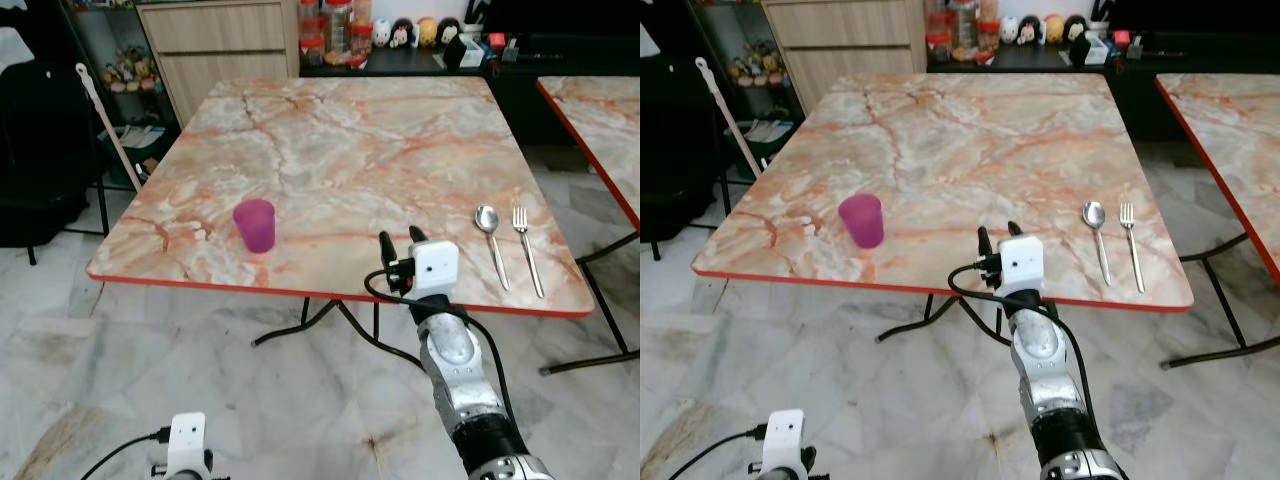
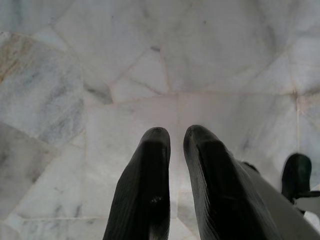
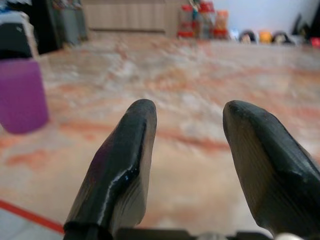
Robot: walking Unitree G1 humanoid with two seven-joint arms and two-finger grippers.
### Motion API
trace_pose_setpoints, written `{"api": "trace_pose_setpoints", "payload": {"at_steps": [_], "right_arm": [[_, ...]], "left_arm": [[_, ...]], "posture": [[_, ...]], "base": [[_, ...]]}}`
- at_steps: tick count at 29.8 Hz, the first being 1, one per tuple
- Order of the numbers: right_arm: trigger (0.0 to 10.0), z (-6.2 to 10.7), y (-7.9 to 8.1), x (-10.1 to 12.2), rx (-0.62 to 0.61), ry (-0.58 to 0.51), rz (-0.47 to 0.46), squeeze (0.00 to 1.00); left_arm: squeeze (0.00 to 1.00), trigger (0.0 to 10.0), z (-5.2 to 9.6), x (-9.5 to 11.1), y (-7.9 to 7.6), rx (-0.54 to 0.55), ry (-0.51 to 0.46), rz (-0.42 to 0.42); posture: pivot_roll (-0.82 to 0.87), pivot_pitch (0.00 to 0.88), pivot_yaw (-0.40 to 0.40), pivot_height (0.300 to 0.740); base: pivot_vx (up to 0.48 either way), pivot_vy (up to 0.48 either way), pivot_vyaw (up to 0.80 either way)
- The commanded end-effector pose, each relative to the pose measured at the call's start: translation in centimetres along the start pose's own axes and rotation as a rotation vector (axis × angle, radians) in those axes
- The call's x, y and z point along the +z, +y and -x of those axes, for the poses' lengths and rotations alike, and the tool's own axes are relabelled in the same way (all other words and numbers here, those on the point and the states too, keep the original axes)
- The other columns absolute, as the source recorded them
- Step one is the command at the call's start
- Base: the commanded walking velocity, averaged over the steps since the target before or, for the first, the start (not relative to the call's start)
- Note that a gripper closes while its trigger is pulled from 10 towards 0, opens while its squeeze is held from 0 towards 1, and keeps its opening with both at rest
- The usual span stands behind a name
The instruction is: Setting the table
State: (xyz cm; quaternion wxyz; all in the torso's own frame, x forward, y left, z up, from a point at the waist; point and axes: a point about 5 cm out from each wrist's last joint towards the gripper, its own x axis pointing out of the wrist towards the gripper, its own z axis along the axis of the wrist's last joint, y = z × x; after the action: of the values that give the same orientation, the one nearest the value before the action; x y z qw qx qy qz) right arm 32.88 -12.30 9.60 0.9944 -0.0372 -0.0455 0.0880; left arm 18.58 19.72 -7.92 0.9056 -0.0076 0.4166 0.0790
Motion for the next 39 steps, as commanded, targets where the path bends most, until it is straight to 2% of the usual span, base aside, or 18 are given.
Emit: {"api": "trace_pose_setpoints", "payload": {"at_steps": [1,12,24,30,34,39], "right_arm": [[10.0,-0.5,-0.2,0.1,-0.019,0.007,-0.015,0.0],[10.0,-1.4,-0.4,0.5,-0.047,-0.001,-0.017,0.0],[10.0,-1.3,-1.0,0.0,-0.062,0.011,-0.006,0.0],[10.0,-1.4,-0.6,0.3,-0.058,-0.015,-0.013,0.0],[10.0,-1.7,-0.5,0.5,-0.055,-0.021,-0.023,0.0],[10.0,-1.9,-0.6,0.7,-0.057,-0.025,-0.025,0.0]], "left_arm": [[0.0,10.0,0.1,-0.3,0.3,0.017,0.01,0.008],[0.0,10.0,0.2,-0.7,0.3,0.02,0.022,0.004],[0.0,10.0,0.2,-0.8,0.3,0.005,0.033,-0.018],[0.0,10.0,0.1,-0.7,0.3,-0.002,0.031,-0.027],[0.0,10.0,0.1,-0.6,0.5,0.01,0.043,-0.044],[0.0,10.0,0.0,-0.4,0.4,0.011,0.028,-0.006]], "posture": [[-0.02,0.041,0.047,0.74],[-0.02,0.023,0.047,0.74],[-0.02,0.0,0.054,0.74],[-0.01,0.0,0.055,0.74],[-0.01,0.0,0.054,0.74],[0.0,0.01,0.048,0.74]], "base": [[0.0,0.0,-0.8],[0.0,0.0,-0.09],[0.0,0.0,-0.73],[0.0,0.0,-0.07],[0.274,0.0,0.0],[0.297,0.0,-0.57]]}}
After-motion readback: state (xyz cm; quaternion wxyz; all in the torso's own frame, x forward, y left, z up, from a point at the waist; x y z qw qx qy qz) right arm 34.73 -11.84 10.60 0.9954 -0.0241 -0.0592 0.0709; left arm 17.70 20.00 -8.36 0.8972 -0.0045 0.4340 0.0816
